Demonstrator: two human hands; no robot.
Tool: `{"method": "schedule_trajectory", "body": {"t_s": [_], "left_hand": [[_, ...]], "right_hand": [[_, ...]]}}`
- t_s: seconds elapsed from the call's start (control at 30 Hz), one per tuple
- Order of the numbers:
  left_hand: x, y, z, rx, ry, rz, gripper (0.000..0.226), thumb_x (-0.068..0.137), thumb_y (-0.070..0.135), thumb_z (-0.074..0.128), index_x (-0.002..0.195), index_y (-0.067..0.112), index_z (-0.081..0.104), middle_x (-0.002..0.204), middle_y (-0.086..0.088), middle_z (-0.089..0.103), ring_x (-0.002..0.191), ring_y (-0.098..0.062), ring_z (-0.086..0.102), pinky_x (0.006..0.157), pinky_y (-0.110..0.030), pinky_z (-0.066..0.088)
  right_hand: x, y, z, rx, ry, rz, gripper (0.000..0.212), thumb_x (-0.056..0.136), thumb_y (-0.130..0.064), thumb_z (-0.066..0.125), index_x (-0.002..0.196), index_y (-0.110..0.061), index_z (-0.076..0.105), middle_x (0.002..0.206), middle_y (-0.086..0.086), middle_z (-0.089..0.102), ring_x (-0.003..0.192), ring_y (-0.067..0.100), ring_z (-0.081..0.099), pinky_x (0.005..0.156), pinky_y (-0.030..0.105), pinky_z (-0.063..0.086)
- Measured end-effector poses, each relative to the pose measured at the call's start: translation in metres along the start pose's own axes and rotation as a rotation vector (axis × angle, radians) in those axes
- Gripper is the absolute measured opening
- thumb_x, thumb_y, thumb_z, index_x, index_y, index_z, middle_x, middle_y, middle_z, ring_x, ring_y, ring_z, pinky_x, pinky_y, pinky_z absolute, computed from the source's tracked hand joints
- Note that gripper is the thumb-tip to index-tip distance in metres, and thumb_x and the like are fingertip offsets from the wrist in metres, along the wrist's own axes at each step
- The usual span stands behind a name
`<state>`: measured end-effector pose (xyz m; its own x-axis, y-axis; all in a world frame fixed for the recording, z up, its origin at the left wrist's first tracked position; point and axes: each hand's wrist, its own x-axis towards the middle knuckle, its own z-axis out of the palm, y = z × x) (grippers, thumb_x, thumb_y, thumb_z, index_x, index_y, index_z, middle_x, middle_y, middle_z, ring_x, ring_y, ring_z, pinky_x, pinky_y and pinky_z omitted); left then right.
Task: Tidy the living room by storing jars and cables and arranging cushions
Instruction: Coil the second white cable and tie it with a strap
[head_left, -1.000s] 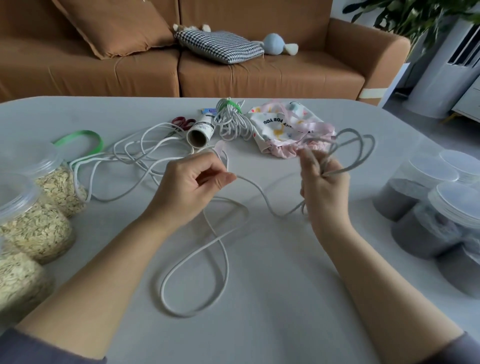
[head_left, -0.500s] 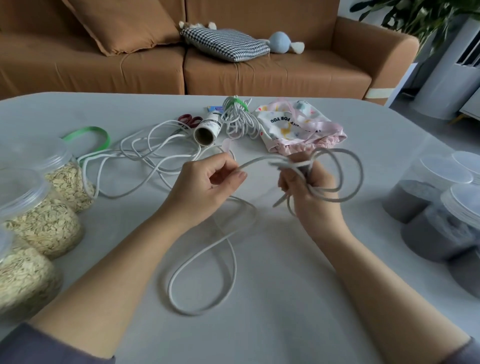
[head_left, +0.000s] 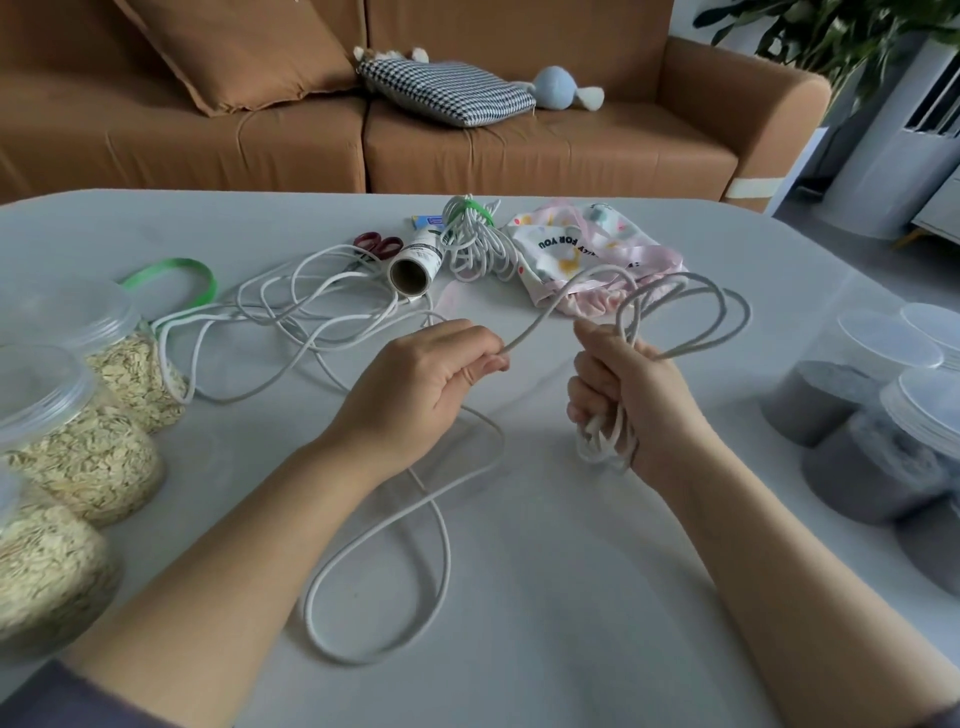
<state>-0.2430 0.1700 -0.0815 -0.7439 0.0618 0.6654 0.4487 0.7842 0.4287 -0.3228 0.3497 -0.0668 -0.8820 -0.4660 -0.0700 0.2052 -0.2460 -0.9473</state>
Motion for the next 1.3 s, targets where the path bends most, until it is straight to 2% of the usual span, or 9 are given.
{"method": "schedule_trajectory", "body": {"t_s": [0.13, 0.27, 0.47, 0.63, 0.8, 0.9, 1.07, 1.17, 1.3], "left_hand": [[0.001, 0.002, 0.0, 0.03, 0.03, 0.0, 0.027, 0.098, 0.024, 0.05, 0.088, 0.006, 0.067, 0.081, -0.001, 0.064, 0.073, -0.021, 0.061, 0.064, -0.038, 0.05], [0.002, 0.001, -0.001, 0.069, 0.051, -0.029, 0.029, 0.096, 0.029, 0.049, 0.086, 0.009, 0.068, 0.077, 0.0, 0.062, 0.065, -0.022, 0.056, 0.057, -0.04, 0.048], [0.002, 0.006, 0.006, 0.143, -0.044, 0.036, 0.032, 0.093, 0.036, 0.051, 0.087, 0.011, 0.07, 0.076, 0.0, 0.064, 0.063, -0.027, 0.06, 0.053, -0.039, 0.05], [-0.002, 0.005, 0.008, 0.085, -0.094, -0.048, 0.038, 0.096, 0.04, 0.042, 0.085, 0.013, 0.066, 0.076, 0.003, 0.064, 0.069, -0.023, 0.059, 0.06, -0.04, 0.048], [-0.004, -0.003, 0.006, -0.003, -0.117, -0.07, 0.03, 0.095, 0.035, 0.046, 0.085, 0.014, 0.065, 0.077, 0.01, 0.059, 0.07, -0.016, 0.057, 0.064, -0.039, 0.049], [-0.001, 0.01, 0.011, 0.118, -0.101, 0.067, 0.028, 0.095, 0.03, 0.051, 0.083, 0.011, 0.068, 0.073, -0.001, 0.058, 0.065, -0.023, 0.056, 0.054, -0.037, 0.049], [0.003, 0.018, 0.011, 0.211, -0.071, 0.191, 0.025, 0.094, 0.026, 0.056, 0.079, 0.011, 0.069, 0.068, -0.001, 0.053, 0.059, -0.022, 0.05, 0.047, -0.034, 0.046], [0.003, 0.024, 0.011, 0.237, -0.085, 0.212, 0.027, 0.094, 0.027, 0.055, 0.078, 0.011, 0.069, 0.067, -0.001, 0.054, 0.056, -0.024, 0.051, 0.045, -0.034, 0.045], [0.002, 0.024, 0.014, 0.276, -0.086, 0.205, 0.028, 0.094, 0.029, 0.054, 0.078, 0.012, 0.069, 0.067, 0.0, 0.056, 0.054, -0.026, 0.052, 0.043, -0.034, 0.045]], "right_hand": [[-0.004, 0.007, 0.005, 0.032, -0.175, -0.017, 0.021, 0.095, -0.006, 0.05, 0.078, -0.008, 0.062, 0.049, -0.002, 0.027, 0.041, 0.012, 0.031, 0.044, 0.023, 0.036], [-0.002, 0.011, 0.004, 0.014, -0.246, -0.108, 0.022, 0.084, -0.011, 0.058, 0.089, -0.019, 0.078, 0.054, -0.007, 0.043, 0.052, 0.01, 0.04, 0.056, 0.024, 0.041], [-0.003, 0.011, 0.005, -0.125, -0.205, -0.179, 0.016, 0.078, -0.017, 0.063, 0.079, -0.025, 0.077, 0.063, -0.01, 0.061, 0.057, 0.008, 0.05, 0.064, 0.026, 0.041], [-0.001, 0.006, 0.001, -0.051, -0.077, -0.25, 0.015, 0.082, -0.031, 0.064, 0.068, -0.026, 0.064, 0.061, -0.002, 0.054, 0.059, 0.015, 0.048, 0.06, 0.031, 0.034], [0.002, -0.001, -0.006, -0.024, 0.056, -0.358, 0.026, 0.088, -0.024, 0.06, 0.063, -0.032, 0.061, 0.063, -0.008, 0.053, 0.061, 0.01, 0.049, 0.064, 0.03, 0.039], [0.003, 0.004, -0.003, -0.048, 0.1, -0.339, 0.019, 0.084, -0.017, 0.066, 0.069, -0.022, 0.056, 0.062, -0.004, 0.052, 0.066, 0.014, 0.05, 0.072, 0.034, 0.04], [-0.002, 0.005, 0.006, 0.151, 0.238, -0.289, 0.014, 0.094, -0.013, 0.06, 0.081, -0.015, 0.054, 0.06, -0.002, 0.056, 0.061, 0.014, 0.06, 0.076, 0.033, 0.051], [-0.003, 0.003, 0.009, 0.205, 0.232, -0.298, 0.007, 0.099, -0.017, 0.051, 0.095, -0.017, 0.056, 0.07, 0.002, 0.069, 0.079, 0.021, 0.07, 0.089, 0.035, 0.053], [-0.004, 0.001, 0.007, 0.235, 0.104, -0.251, 0.025, 0.105, -0.018, 0.033, 0.117, -0.016, 0.056, 0.096, 0.009, 0.073, 0.101, 0.029, 0.069, 0.095, 0.04, 0.052]]}}
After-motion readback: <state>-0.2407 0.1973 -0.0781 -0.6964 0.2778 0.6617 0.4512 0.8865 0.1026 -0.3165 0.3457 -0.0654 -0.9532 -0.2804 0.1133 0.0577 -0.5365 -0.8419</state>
